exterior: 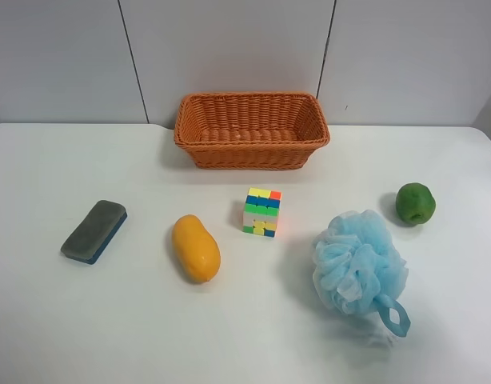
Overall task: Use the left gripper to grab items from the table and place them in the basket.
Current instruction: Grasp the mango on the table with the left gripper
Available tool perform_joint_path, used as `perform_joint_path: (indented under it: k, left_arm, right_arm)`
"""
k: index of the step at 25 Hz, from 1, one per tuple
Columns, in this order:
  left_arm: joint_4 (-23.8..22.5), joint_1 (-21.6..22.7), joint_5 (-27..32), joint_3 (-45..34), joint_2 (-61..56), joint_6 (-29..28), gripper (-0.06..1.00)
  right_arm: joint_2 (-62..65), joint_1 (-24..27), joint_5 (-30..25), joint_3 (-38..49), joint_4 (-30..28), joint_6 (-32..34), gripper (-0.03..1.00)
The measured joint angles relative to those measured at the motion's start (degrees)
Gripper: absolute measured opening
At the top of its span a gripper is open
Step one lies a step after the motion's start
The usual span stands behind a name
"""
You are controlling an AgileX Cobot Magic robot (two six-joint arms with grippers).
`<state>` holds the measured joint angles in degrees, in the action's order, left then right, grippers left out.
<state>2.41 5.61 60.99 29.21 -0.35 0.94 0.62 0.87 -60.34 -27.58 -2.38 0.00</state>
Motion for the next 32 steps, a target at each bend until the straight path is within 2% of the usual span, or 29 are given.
perform_joint_path:
  k: [17,20,24,28,32]
  left_arm:
    - [0.06,0.00,0.00,0.00,0.00,0.00,0.99]
    - [1.57,0.00,-0.52,1.22,1.75,0.00,0.99]
    - [4.79,0.00,-1.30,6.61,11.44,0.00,0.99]
    - [6.74,0.00,-1.30,12.60,25.96,0.17,0.99]
    - [11.04,0.00,-1.51,17.22,40.74,0.29,0.99]
  right_arm:
    - [0.00,0.00,0.00,0.00,0.00,0.00,0.99]
    - [0.00,0.00,0.00,0.00,0.00,0.00,0.99]
    - [0.00,0.00,0.00,0.00,0.00,0.00,0.99]
    - [0.00,0.00,0.00,0.00,0.00,0.00,0.99]
    - [0.00,0.00,0.00,0.00,0.00,0.00,0.99]
